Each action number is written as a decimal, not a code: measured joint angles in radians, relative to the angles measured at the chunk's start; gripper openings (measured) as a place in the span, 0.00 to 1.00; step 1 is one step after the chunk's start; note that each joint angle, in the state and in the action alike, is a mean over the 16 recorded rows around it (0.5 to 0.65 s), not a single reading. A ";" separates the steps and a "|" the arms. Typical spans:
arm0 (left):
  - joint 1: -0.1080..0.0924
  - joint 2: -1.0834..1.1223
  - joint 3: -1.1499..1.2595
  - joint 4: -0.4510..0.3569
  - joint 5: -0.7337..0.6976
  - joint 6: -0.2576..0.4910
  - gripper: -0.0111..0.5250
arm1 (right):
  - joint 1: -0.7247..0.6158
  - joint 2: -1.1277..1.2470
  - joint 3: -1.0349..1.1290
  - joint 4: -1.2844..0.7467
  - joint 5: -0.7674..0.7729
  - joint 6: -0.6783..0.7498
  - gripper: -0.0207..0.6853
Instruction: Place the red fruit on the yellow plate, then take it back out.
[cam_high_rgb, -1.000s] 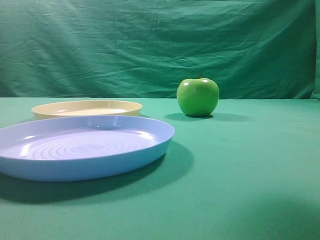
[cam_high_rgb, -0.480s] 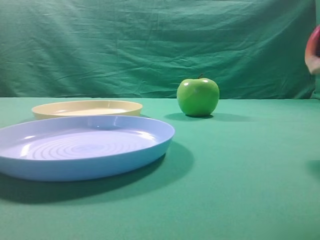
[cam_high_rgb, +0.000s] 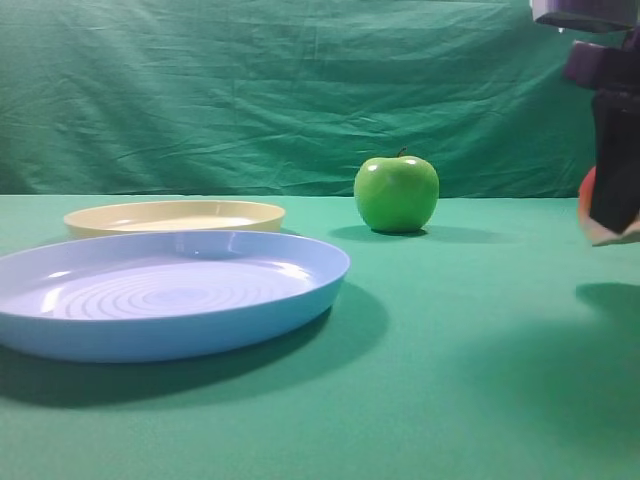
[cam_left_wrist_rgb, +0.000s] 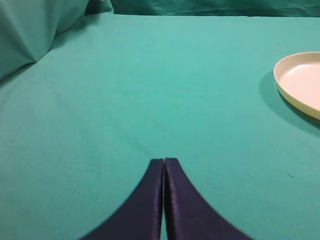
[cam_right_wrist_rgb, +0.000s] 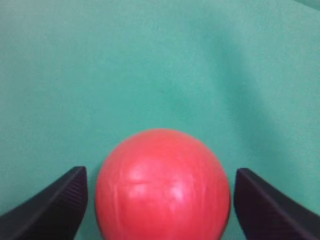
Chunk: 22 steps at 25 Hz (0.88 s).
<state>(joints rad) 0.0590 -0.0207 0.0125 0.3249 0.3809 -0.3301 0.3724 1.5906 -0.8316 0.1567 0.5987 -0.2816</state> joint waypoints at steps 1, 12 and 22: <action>0.000 0.000 0.000 0.000 0.000 0.000 0.02 | 0.000 0.001 -0.005 0.001 0.009 0.000 0.81; 0.000 0.000 0.000 0.000 0.000 0.000 0.02 | 0.000 -0.063 -0.193 0.000 0.248 0.050 0.85; 0.000 0.000 0.000 0.000 0.000 0.000 0.02 | 0.000 -0.289 -0.351 -0.007 0.467 0.130 0.36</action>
<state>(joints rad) 0.0590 -0.0207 0.0125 0.3249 0.3809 -0.3301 0.3724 1.3019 -1.1826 0.1502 1.0656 -0.1513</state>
